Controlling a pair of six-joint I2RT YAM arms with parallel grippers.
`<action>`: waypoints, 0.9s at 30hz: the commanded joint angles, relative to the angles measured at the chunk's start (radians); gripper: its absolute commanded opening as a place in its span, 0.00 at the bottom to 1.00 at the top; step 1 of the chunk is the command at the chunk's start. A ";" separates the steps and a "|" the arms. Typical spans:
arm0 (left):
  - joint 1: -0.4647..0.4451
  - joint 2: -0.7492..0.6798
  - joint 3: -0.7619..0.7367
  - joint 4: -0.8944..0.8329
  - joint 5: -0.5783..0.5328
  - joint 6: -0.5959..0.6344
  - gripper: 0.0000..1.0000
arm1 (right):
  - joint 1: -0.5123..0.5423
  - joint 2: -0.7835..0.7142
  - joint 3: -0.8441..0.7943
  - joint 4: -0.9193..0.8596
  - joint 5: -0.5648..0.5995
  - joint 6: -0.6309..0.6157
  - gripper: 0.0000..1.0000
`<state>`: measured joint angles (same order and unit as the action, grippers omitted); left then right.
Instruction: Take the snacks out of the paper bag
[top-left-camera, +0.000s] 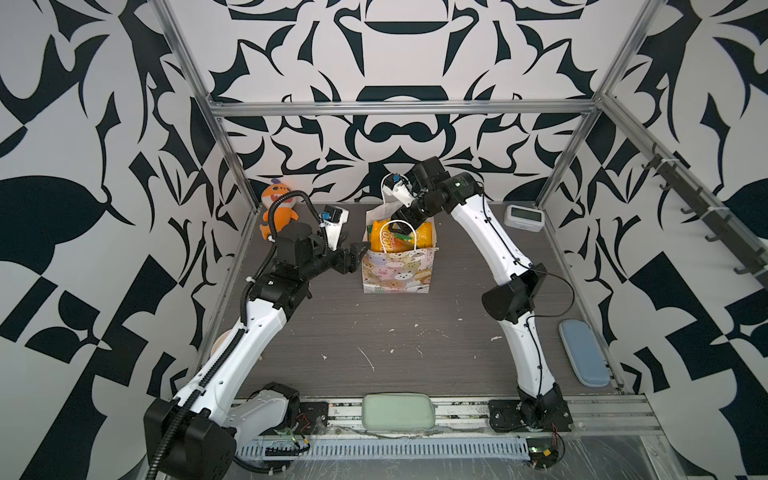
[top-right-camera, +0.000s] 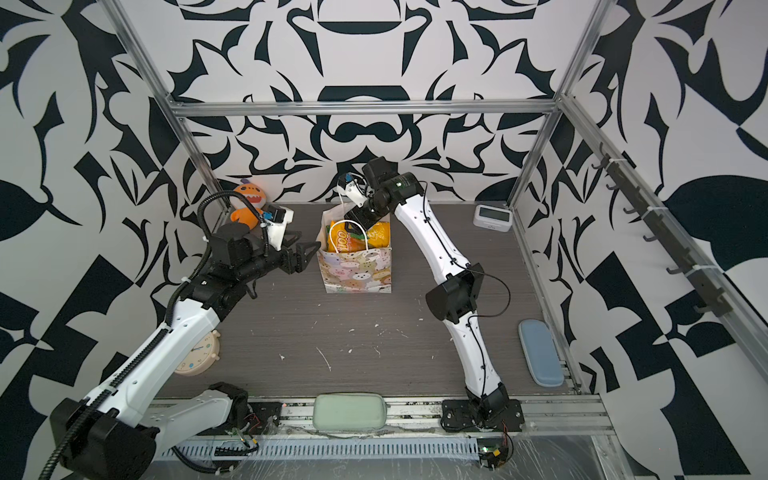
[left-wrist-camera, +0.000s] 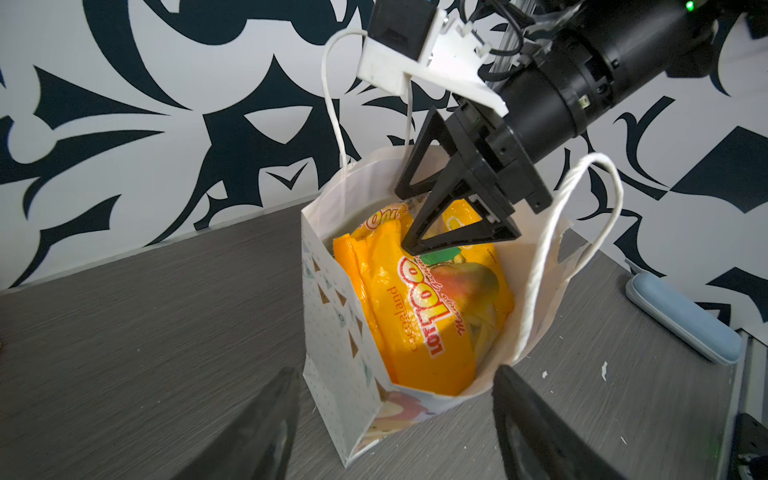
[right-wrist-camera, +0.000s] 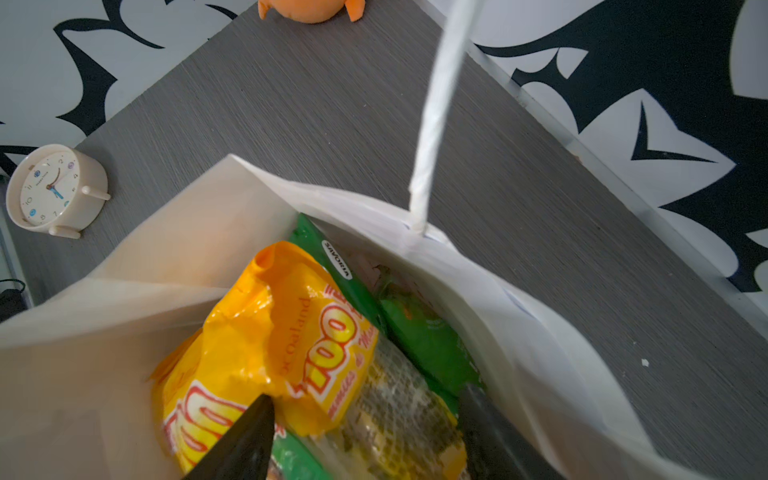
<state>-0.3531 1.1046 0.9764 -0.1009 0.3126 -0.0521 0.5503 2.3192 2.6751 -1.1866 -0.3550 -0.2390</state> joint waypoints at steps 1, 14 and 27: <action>0.000 -0.009 -0.012 0.038 0.031 -0.006 0.75 | 0.015 0.003 0.031 0.037 -0.040 0.006 0.70; 0.000 -0.021 -0.036 0.061 0.004 -0.007 0.75 | 0.020 -0.009 0.023 0.048 -0.077 -0.024 0.00; 0.000 -0.056 -0.069 0.099 -0.111 -0.011 0.75 | 0.019 -0.166 -0.023 0.161 -0.024 0.058 0.00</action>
<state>-0.3531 1.0721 0.9207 -0.0322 0.2417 -0.0555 0.5625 2.2864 2.6545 -1.1400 -0.3695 -0.2218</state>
